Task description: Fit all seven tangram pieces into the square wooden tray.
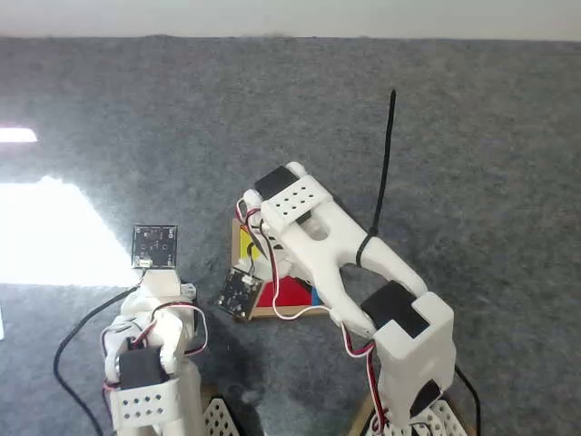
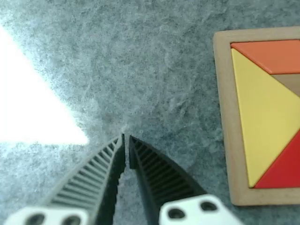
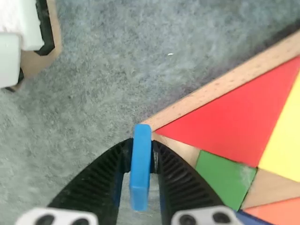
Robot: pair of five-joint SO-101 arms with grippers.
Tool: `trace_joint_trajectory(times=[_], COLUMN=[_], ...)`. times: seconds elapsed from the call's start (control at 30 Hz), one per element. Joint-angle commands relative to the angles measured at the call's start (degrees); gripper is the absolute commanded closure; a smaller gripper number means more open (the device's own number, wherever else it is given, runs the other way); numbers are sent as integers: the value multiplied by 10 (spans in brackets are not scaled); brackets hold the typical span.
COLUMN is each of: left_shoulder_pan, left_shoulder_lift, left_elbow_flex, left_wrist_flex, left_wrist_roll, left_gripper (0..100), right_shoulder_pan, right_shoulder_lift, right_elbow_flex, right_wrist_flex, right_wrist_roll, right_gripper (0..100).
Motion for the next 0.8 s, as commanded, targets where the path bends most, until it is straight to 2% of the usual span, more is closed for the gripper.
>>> trace_joint_trajectory(times=[0.0, 0.37, 0.63, 0.77], left_shoulder_pan=[-5, -5, -5, -5], left_shoulder_lift=[-11, -11, -11, -11], left_elbow_flex=[-7, -7, -7, -7], left_wrist_flex=[2, 2, 2, 2], left_wrist_roll=[1, 1, 1, 1], left_gripper=[986, 986, 986, 986], right_shoulder_pan=[8, 10, 9, 13], right_shoulder_lift=[-3, 46, 53, 46], right_elbow_flex=[-2, -5, -40, -49], right_wrist_flex=[-5, -73, -78, -75], right_wrist_roll=[38, 51, 7, 2], right_gripper=[963, 960, 775, 768])
